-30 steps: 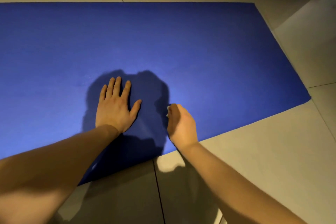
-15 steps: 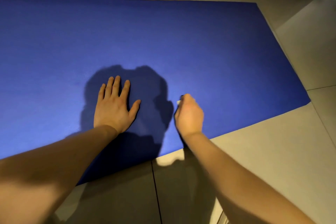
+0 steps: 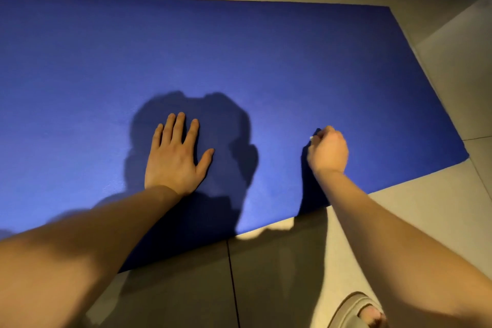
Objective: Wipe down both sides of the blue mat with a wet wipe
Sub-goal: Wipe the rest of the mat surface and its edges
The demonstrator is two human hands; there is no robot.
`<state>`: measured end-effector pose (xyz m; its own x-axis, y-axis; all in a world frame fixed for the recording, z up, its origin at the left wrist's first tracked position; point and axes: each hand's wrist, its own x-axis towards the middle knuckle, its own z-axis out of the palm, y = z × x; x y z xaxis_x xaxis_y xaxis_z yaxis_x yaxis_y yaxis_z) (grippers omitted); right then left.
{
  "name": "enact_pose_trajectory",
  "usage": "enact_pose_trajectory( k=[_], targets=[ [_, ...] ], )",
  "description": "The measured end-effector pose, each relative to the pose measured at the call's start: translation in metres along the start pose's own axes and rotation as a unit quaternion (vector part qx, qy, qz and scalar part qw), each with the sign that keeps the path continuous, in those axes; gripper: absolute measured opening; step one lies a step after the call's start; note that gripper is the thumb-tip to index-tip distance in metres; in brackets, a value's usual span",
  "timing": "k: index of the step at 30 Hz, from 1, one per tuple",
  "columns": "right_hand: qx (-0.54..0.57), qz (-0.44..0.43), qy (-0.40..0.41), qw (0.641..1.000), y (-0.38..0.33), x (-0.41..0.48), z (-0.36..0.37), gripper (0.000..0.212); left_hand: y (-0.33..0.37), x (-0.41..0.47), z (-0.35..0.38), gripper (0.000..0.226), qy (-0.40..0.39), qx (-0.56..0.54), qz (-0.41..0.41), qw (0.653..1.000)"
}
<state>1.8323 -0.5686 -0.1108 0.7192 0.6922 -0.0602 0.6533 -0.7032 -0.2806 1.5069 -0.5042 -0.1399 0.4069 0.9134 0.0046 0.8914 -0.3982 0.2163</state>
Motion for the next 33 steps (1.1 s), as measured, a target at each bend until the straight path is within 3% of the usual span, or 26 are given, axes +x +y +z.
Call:
enact_pose_trajectory(
  k=[5,7,10,12,14,17,20,25,27,29,33],
  targets=[
    [0.054,-0.164,-0.043,0.984,-0.062,-0.068,0.024,0.015,0.0,0.0,-0.001,0.079,0.002,-0.007,0.0,1.0],
    [0.051,-0.249,-0.07,0.965,-0.064,-0.079,0.024,0.02,0.0,0.0,-0.001,0.078,0.002,-0.007,0.0,1.0],
    [-0.016,-0.347,-0.072,0.935,-0.038,-0.05,0.014,0.013,-0.001,0.001,0.0,0.078,0.0,-0.01,0.001,1.0],
    [-0.046,-0.27,-0.033,0.961,-0.013,-0.016,0.004,0.012,-0.001,0.0,0.0,0.078,0.001,-0.012,0.001,1.0],
    [-0.056,-0.121,-0.001,0.991,0.007,0.012,-0.007,0.012,-0.001,0.0,0.001,0.078,0.001,-0.012,0.002,1.0],
    [-0.014,0.021,-0.008,1.0,0.003,0.023,-0.006,0.018,-0.002,0.002,0.002,0.078,0.004,-0.008,0.0,1.0],
    [0.049,-0.006,-0.009,0.999,-0.039,-0.003,0.009,0.011,-0.001,0.002,0.001,0.078,0.0,-0.004,-0.001,1.0],
    [0.049,-0.223,-0.129,0.965,-0.096,-0.061,0.03,0.01,-0.001,0.001,0.0,0.079,-0.002,-0.007,-0.003,1.0],
    [0.014,-0.287,-0.121,0.95,-0.083,-0.047,0.023,0.01,-0.002,0.002,0.0,0.079,-0.009,-0.009,-0.002,1.0],
    [-0.02,-0.254,-0.076,0.964,-0.057,-0.016,0.013,0.014,-0.002,0.001,0.0,0.078,-0.009,-0.009,-0.002,1.0],
    [-0.049,-0.041,-0.015,0.998,-0.005,0.044,-0.01,0.02,-0.002,0.001,0.0,0.077,-0.006,-0.012,0.0,1.0]
  ],
)
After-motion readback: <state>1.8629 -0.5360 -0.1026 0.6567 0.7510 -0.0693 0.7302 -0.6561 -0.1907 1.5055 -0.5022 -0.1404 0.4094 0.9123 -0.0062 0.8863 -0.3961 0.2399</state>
